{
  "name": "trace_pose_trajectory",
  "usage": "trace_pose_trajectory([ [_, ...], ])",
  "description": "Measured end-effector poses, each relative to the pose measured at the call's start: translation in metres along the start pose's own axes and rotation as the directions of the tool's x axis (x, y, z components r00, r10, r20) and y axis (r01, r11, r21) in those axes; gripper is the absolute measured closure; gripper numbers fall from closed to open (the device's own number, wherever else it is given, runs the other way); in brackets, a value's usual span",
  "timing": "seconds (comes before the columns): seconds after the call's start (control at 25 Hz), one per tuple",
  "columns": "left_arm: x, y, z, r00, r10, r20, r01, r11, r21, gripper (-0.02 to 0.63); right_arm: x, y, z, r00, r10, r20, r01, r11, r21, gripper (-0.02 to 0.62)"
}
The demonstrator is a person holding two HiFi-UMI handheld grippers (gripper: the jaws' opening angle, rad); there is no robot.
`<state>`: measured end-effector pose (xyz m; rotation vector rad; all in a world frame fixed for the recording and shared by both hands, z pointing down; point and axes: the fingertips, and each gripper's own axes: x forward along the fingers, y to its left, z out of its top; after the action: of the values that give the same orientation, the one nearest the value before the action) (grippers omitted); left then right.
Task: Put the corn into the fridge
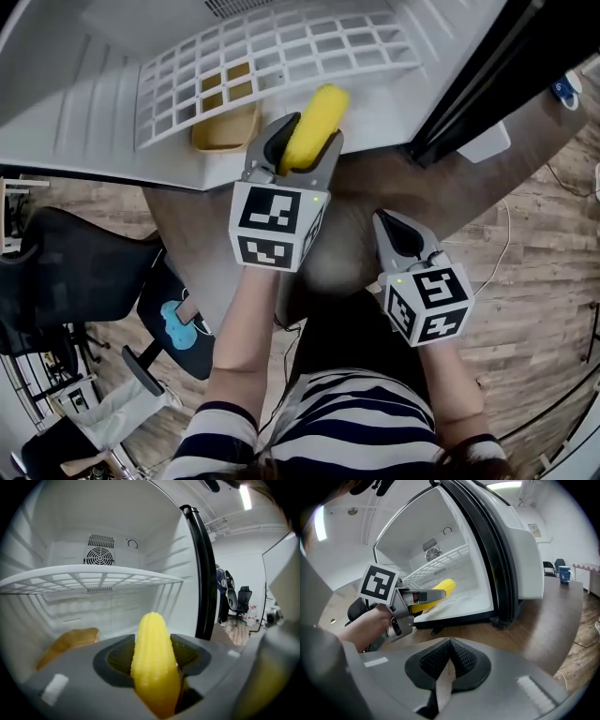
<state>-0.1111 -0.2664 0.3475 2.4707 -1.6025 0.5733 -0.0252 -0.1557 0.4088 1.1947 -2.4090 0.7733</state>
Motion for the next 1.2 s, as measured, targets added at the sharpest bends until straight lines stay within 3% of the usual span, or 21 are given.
trace_pose_trajectory([
  [0.36,0.027,0.011,0.008,0.999,0.034,-0.024,-0.033,0.998,0.058,0.606,0.017,0.008,-0.016,0.999,0.022,-0.031,-0.021,1.0,0.005,0.603],
  [0.88,0.061,0.016,-0.003,0.989,0.071,-0.13,-0.04,0.973,0.226,0.606,0.027,0.011,-0.028,0.998,0.035,-0.06,-0.035,0.999,0.007,0.603],
  [1.2,0.072,0.015,-0.008,0.984,0.06,-0.168,-0.017,0.97,0.242,0.606,0.029,0.014,-0.028,0.997,0.045,-0.063,-0.044,0.999,0.011,0.603],
])
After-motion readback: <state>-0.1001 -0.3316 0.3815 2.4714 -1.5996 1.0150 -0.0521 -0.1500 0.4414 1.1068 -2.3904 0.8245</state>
